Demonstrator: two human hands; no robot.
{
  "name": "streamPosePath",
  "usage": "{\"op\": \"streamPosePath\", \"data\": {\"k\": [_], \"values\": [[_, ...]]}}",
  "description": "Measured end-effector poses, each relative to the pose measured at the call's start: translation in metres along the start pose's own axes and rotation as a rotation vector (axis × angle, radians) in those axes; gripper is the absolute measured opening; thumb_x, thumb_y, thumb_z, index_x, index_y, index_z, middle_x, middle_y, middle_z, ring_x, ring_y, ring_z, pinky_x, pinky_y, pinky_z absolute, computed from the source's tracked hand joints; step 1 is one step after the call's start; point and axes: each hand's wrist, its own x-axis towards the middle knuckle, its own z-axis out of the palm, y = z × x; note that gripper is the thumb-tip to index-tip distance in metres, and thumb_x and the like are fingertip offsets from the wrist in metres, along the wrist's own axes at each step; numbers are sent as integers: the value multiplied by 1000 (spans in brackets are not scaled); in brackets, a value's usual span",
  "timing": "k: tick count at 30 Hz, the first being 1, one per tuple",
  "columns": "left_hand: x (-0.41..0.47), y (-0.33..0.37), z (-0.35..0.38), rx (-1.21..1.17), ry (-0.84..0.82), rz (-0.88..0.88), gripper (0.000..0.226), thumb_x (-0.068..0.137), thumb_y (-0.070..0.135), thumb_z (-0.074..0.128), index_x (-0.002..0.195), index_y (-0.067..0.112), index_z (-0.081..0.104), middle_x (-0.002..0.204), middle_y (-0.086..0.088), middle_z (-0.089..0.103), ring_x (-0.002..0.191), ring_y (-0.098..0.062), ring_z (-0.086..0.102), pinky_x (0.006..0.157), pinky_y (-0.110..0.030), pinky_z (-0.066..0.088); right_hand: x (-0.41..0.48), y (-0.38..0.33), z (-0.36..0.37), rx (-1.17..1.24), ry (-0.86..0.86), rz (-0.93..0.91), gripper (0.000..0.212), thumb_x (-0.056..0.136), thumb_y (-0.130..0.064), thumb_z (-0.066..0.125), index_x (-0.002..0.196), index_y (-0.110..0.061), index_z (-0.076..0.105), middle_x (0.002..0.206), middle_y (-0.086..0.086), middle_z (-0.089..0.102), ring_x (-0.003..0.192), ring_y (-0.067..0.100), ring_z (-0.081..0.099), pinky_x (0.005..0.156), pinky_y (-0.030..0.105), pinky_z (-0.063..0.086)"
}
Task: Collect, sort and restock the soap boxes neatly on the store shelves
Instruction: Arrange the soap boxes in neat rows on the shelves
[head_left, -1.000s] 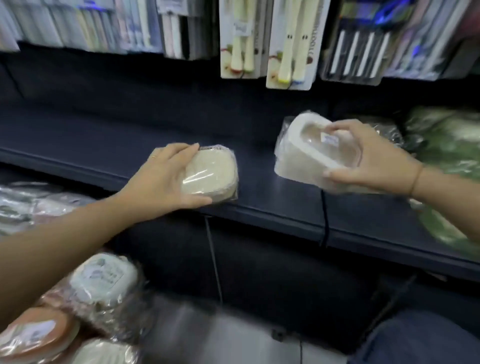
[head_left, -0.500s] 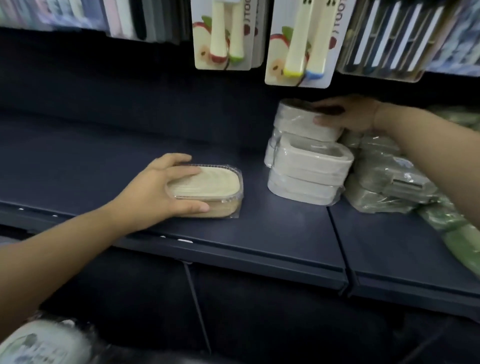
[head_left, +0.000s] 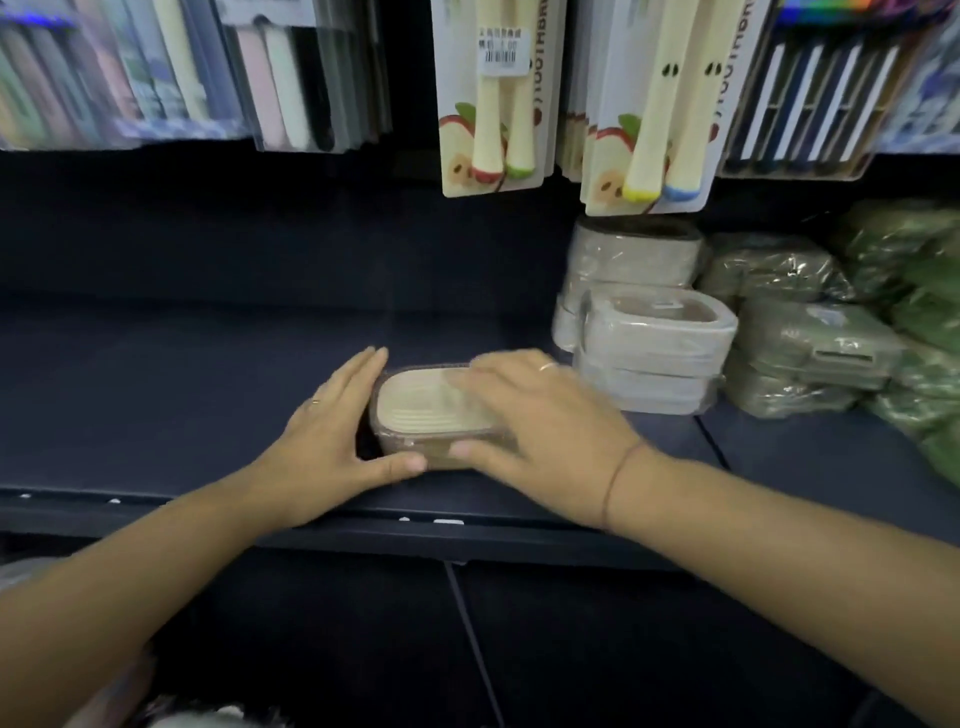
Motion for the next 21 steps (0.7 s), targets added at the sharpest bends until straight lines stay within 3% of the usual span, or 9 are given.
{"op": "streamPosePath", "data": {"k": [3,5,8,12,18,21], "values": [[-15,-31,-9,291,-119,-41,124,46,105,0,153,41,-3,160,21,-2,142,5,-6,122,-35,-2,13,-3,38,-152,-5,63,56,86,-44,56,137,-21,52,133,8,56,120,34,52,99,45,39],[-22,-43,-14,342,-182,-68,119,47,102,-10,151,46,-1,158,25,-8,142,7,-13,121,-34,-9,35,12,48,-190,-15,148,54,93,-37,55,144,-24,44,143,5,48,129,32,44,106,42,30],[-26,-50,-15,333,-161,-49,105,57,95,-7,151,49,2,158,26,-8,143,6,-13,121,-33,-10,75,46,58,-214,-46,325,52,98,-35,49,148,-33,34,154,-2,33,139,26,29,110,37,22],[-25,-53,-11,320,-93,-34,105,59,94,-7,151,47,8,158,27,-2,143,7,-9,121,-32,-8,115,94,70,-142,-1,459,51,97,-34,53,146,-32,40,155,-3,35,142,24,28,116,36,19],[-24,-55,-8,305,-49,-19,113,54,98,-10,152,46,14,158,26,3,145,6,-6,121,-32,-6,133,124,74,-119,45,441,51,97,-29,55,145,-23,43,153,0,38,141,21,33,117,29,16],[-28,-54,-8,299,-51,-30,112,56,98,-5,152,44,17,159,25,7,146,5,-2,122,-33,-5,133,123,79,-171,22,443,52,98,-34,52,147,-24,39,154,3,36,141,24,31,118,34,15]]}}
